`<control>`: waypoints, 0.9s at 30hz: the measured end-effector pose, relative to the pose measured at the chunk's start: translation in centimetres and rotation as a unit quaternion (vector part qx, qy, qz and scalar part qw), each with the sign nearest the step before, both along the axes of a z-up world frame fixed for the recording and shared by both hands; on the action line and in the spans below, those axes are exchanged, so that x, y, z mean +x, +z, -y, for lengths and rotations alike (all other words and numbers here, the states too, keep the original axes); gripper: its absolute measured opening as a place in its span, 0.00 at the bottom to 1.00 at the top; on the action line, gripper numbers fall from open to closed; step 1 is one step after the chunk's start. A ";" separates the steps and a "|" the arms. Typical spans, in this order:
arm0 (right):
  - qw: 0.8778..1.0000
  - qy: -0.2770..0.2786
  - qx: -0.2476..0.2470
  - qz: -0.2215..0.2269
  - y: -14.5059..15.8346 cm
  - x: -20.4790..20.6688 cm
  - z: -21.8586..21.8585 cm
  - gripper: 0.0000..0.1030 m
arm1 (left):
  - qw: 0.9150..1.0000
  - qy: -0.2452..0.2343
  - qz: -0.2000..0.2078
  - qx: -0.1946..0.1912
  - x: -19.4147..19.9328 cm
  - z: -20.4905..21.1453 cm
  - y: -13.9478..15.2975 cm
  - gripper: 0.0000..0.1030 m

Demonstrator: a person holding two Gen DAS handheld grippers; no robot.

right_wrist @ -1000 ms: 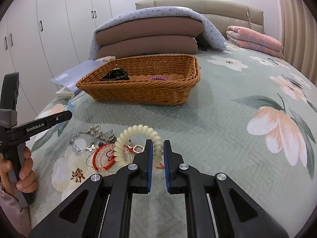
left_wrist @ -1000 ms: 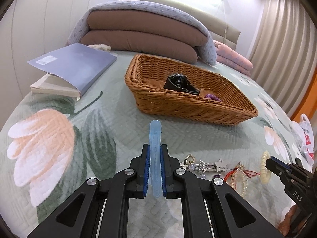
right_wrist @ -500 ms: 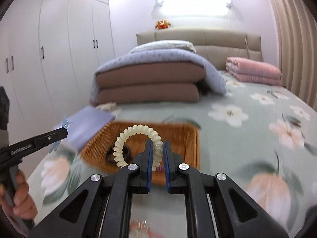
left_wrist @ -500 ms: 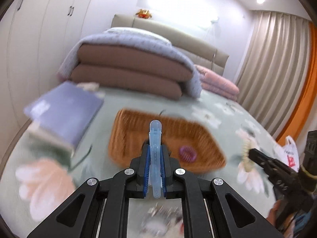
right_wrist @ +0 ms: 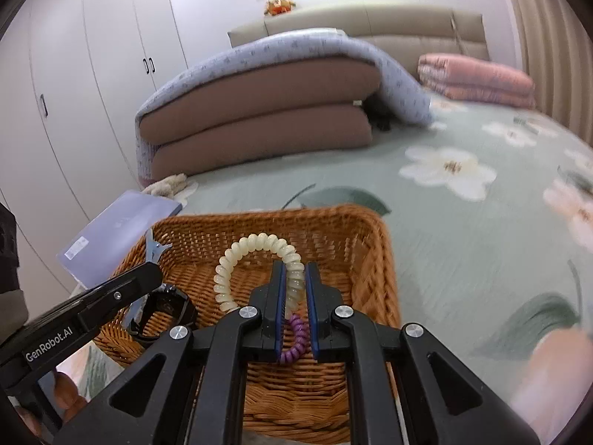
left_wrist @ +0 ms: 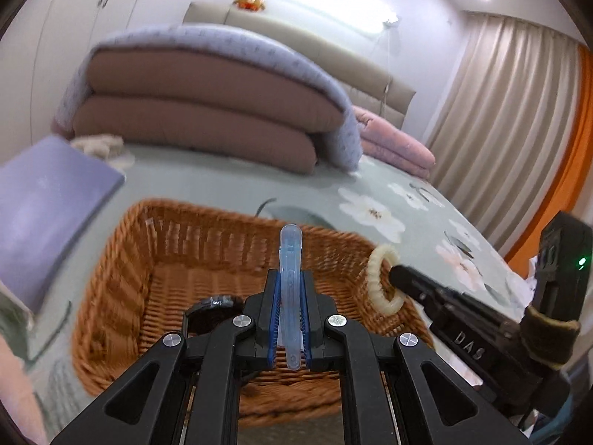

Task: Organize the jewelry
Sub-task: 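Open the right tool in the basket while the left tool releases the blue clip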

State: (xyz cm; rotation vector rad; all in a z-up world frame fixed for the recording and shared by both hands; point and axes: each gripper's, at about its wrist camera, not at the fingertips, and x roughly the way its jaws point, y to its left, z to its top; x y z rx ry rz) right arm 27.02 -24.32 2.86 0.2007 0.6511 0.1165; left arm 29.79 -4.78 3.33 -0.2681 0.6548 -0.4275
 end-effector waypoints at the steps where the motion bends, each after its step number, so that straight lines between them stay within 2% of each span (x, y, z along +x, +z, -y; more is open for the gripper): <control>1: 1.000 0.000 -0.001 -0.002 -0.1 -0.1 0.0 0.12 | 1.000 -0.001 -0.005 -0.004 0.1 -0.2 -0.4 0.09; 7: 1.000 0.006 -0.014 -0.011 -0.6 0.0 -0.5 0.12 | 1.000 -0.003 -0.002 -0.005 -0.1 -0.3 -0.5 0.09; 12: 0.999 0.021 -0.029 -0.027 -1.6 0.7 -1.3 0.12 | 1.000 0.025 -0.004 0.008 0.1 -1.7 -0.4 0.09; 18: 0.998 0.027 -0.045 -0.036 -2.4 0.9 -2.0 0.12 | 0.998 0.055 -0.033 0.014 1.4 -4.5 -1.3 0.09; 27: 0.997 0.024 -0.055 -0.039 -2.6 0.9 -2.1 0.12 | 0.996 0.066 -0.046 0.028 2.1 -4.7 -2.2 0.09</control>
